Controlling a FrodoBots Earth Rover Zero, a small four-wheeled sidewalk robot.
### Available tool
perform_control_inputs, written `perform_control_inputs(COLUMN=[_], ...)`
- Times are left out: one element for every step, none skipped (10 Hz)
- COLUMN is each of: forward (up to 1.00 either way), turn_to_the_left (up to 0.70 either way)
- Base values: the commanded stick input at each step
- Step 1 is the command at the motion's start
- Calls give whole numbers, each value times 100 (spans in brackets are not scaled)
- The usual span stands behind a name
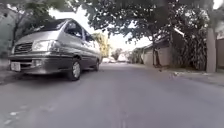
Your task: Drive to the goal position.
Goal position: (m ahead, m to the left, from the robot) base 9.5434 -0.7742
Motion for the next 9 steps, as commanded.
perform_control_inputs(forward=[100,100,100,100,100,100,100,100,100], turn_to_the_left=[0,0,0,0,0,0,0,0,0])
